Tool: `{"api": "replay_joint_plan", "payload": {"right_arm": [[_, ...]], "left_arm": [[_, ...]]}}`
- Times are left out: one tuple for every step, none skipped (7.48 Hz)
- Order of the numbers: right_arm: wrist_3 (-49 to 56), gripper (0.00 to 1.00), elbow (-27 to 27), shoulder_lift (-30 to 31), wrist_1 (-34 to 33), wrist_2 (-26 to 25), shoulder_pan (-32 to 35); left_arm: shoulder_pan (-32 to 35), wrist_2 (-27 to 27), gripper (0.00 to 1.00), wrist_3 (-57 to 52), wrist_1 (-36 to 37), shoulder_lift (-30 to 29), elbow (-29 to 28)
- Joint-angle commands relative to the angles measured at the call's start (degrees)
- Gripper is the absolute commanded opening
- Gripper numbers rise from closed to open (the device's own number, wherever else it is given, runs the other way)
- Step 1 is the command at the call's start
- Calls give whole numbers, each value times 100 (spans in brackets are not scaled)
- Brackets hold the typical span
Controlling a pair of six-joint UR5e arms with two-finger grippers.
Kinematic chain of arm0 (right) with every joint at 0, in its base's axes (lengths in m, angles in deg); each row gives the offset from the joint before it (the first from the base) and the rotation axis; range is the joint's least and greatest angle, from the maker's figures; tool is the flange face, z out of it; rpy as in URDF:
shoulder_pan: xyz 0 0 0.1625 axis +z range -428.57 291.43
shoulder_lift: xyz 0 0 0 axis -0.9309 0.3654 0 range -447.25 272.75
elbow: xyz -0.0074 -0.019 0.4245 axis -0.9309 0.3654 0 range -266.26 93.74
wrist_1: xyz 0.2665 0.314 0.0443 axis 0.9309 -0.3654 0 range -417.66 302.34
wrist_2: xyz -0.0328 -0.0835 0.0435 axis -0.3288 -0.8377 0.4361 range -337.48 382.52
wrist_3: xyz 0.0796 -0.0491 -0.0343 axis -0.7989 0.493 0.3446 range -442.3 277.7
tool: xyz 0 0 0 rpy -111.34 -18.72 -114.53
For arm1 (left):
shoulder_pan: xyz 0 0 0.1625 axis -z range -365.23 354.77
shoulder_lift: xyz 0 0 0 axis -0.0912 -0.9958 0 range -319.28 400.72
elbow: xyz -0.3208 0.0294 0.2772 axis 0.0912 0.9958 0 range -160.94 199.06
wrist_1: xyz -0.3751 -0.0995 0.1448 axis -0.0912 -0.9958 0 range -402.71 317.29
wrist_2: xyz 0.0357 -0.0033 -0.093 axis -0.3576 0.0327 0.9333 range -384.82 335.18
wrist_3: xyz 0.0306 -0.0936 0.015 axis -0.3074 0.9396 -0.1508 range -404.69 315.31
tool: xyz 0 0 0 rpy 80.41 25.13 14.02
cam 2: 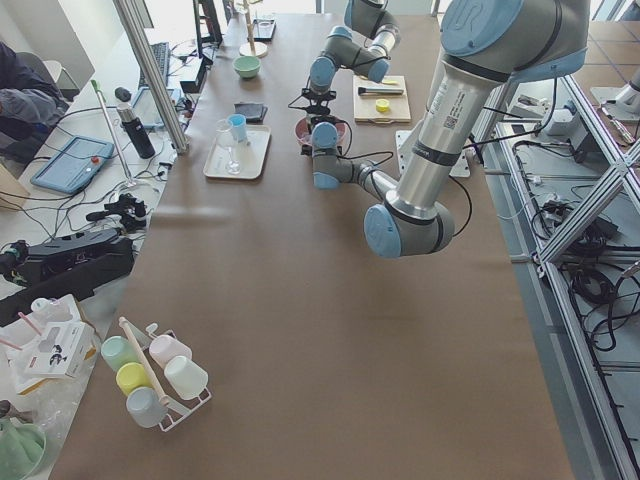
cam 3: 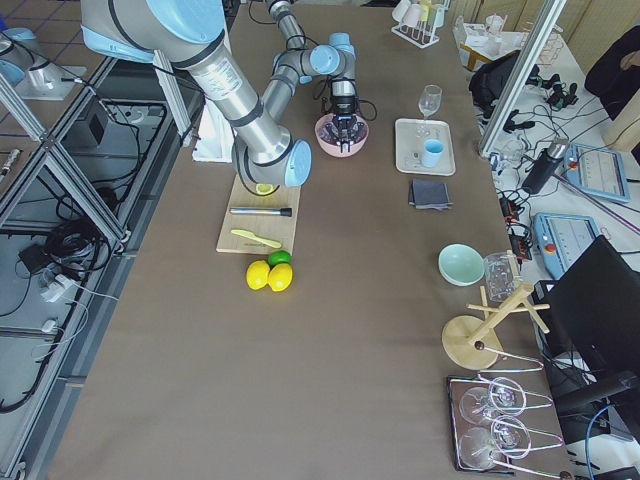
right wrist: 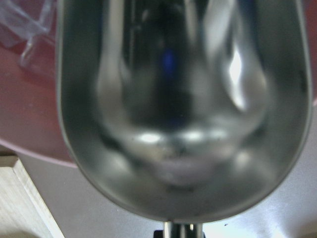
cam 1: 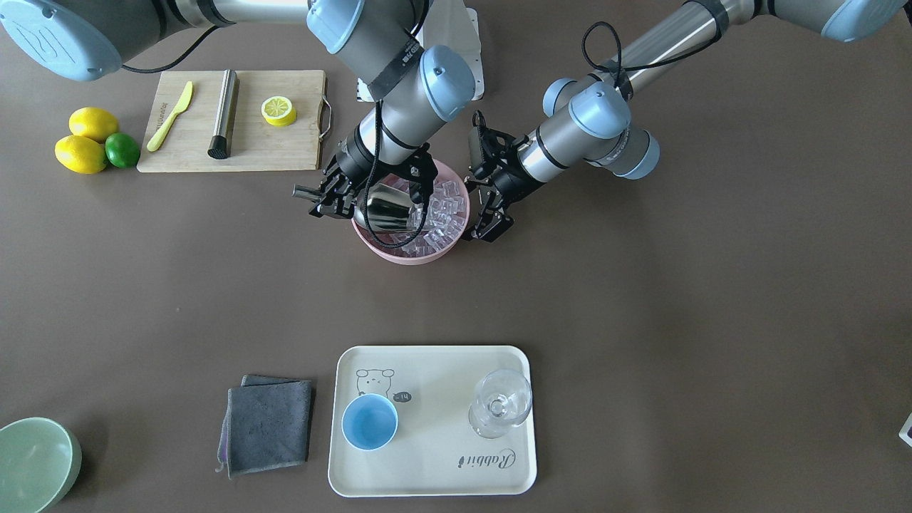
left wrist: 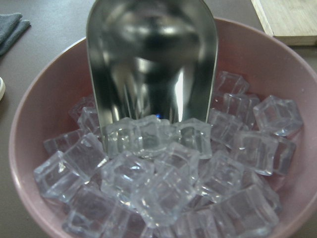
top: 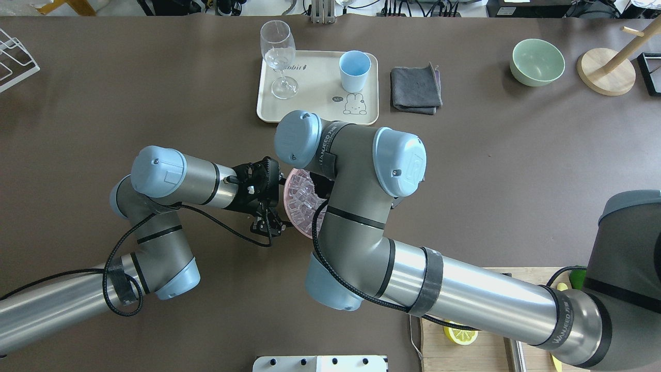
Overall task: Put ice in cup with scoop
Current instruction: 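Drag the scoop through the ice cubes to fill it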
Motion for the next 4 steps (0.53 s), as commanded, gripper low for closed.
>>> {"api": "replay_joint_plan", "payload": {"right_arm": [[-521,0,-742,783,667,23,-11],[-680,0,-1093,1082,800,6,-142],[-1082,0,-1314,1303,1219,15,-195],[-1138,0,-1438,1409,1336,23,-204]], "left_arm": [[-14,-1,98,0,11,0,-21],[-14,-1,98,0,11,0,-30],[-14,-1,98,0,20,0,-39],[-14,-1,98,0,29,0,-39]]}}
